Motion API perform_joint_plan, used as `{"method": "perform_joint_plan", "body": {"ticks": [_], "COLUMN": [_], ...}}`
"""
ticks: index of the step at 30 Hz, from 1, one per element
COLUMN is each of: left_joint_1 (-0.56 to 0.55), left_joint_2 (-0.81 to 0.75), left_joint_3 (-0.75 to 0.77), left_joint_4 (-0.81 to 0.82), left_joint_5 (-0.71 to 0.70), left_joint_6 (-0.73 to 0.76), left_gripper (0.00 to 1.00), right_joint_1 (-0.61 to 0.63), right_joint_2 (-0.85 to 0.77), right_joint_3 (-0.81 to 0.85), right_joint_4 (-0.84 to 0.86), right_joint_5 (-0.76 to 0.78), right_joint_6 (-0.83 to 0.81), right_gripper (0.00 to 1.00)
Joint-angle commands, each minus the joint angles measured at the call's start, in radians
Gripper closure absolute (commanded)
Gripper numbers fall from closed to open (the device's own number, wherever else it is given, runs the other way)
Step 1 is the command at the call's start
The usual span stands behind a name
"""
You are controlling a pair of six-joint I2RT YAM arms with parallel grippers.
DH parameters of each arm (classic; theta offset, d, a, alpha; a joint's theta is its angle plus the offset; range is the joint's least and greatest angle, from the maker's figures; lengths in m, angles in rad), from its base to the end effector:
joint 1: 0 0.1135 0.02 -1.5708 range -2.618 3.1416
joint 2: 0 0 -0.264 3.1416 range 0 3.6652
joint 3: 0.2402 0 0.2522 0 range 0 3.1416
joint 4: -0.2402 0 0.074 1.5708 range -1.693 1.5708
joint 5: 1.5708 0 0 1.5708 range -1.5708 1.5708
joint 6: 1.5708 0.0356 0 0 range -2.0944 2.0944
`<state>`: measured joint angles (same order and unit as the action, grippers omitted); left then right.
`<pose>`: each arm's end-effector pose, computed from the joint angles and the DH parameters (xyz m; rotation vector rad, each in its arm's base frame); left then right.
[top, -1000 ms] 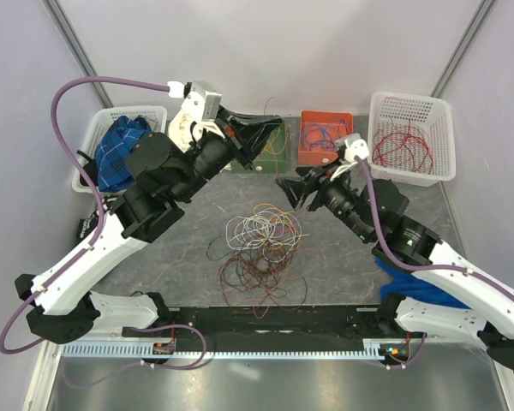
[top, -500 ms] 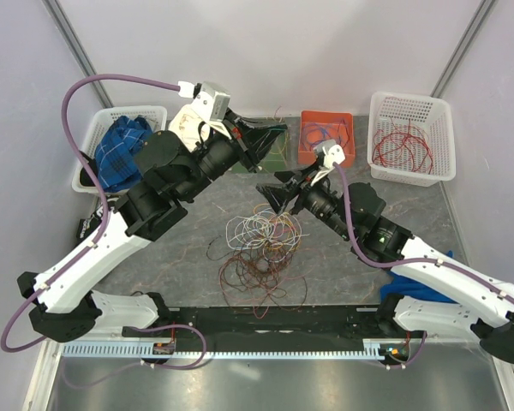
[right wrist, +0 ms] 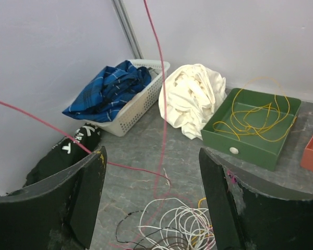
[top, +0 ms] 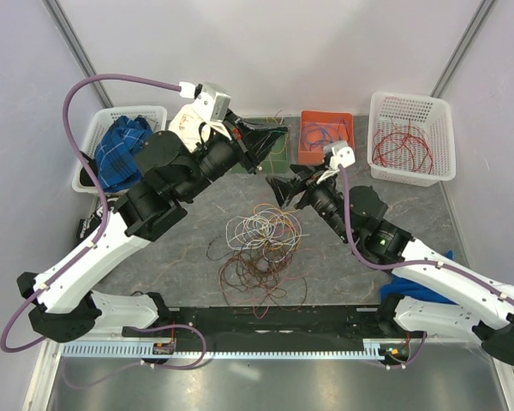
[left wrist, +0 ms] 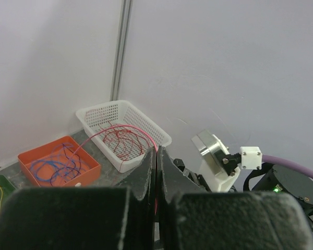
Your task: Untangle the cables
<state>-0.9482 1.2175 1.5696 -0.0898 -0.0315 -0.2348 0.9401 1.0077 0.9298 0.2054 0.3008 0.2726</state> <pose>0.1430 -0.1973 0.5304 0.4536 1.2980 -0.9815 0.1472 0.1836 0.3912 -0.2431 1.4761 0.7711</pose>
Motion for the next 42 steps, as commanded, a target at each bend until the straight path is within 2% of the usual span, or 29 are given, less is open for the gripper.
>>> {"method": "perform_joint_plan", "body": {"ticks": [1, 9, 16, 26, 36, 42], "left_joint_1": [0.003, 0.003, 0.003, 0.003, 0.003, 0.003], "left_joint_2": [-0.004, -0.018, -0.021, 0.023, 0.063, 0.112], "left_joint_3": [0.017, 0.012, 0.035, 0.176, 0.256, 0.345], "left_joint_4": [-0.008, -0.019, -0.033, -0.085, -0.116, -0.192], "left_joint_5": [0.053, 0.050, 0.005, -0.022, 0.001, -0.082], "left_joint_6": [-0.040, -0.043, 0.003, 0.069, 0.095, 0.172], "left_gripper": [0.98, 0.98, 0.98, 0.98, 0.98, 0.98], "right_joint_1": [0.002, 0.002, 0.002, 0.003, 0.002, 0.002], "right_joint_2": [0.040, 0.089, 0.013, -0.037, -0.038, -0.095], "right_joint_3": [0.035, 0.052, -0.005, -0.069, -0.068, -0.088], "right_joint_4": [-0.001, 0.008, -0.006, -0.009, 0.017, 0.015], "right_joint_5": [0.012, -0.057, -0.090, -0.242, -0.266, -0.252], "right_joint_6": [-0.039, -0.049, -0.049, -0.062, -0.052, -0.041], "right_gripper": [0.20, 0.21, 0.21, 0.22, 0.21, 0.21]}}
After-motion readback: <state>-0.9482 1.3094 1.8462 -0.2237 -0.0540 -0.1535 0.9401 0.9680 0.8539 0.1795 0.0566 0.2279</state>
